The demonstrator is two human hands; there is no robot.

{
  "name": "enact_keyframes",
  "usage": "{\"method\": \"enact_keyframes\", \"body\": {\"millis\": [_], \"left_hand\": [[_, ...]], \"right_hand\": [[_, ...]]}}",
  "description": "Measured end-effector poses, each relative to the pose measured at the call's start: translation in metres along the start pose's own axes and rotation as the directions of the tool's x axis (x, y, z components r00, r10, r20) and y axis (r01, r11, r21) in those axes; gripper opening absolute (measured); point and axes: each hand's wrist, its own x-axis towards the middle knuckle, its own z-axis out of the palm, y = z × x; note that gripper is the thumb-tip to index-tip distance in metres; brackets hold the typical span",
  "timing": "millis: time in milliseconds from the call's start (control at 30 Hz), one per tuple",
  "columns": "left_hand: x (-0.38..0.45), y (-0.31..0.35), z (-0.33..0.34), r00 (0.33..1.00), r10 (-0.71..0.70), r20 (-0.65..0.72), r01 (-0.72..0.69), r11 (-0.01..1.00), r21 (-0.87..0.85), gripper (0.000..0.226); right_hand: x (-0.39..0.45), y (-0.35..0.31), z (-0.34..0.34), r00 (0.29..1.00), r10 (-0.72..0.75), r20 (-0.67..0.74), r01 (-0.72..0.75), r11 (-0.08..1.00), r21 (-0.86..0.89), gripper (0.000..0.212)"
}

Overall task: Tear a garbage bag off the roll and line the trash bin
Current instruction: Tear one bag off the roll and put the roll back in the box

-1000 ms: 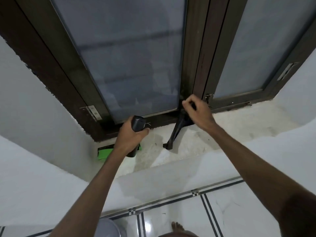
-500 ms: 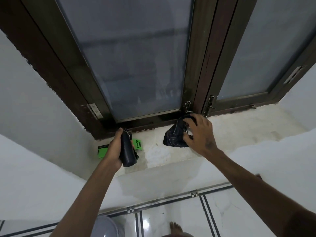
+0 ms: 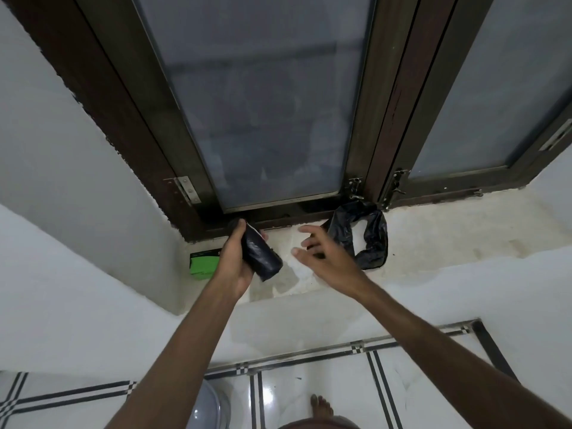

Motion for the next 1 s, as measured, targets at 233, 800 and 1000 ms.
{"method": "enact_keyframes", "body": {"millis": [233,800,1000], "left_hand": [[-0.006,0.005,0.014,0.99,0.063,0.128,-0.067,0.997,0.023,0.032],[0.024,0.008,-0.048,0.808,0.527,0.263,-0.447,0.257,0.857,0.038],[0.052,-0.011,-0.08,0.787,0.377,0.488,-0.223,-0.564,0.795,0.07]], "right_hand": [[0.009,-0.014,0.054,0.998,0.063,0.023,-0.066,0.906,0.419,0.043],[0.011,-0.011,0.016,0.971,0.22,-0.095,-0.112,0.766,0.633,0.03],[0.006,0.006,0.008,0.945,0.243,-0.221,-0.097,0.849,0.52,0.043]]}}
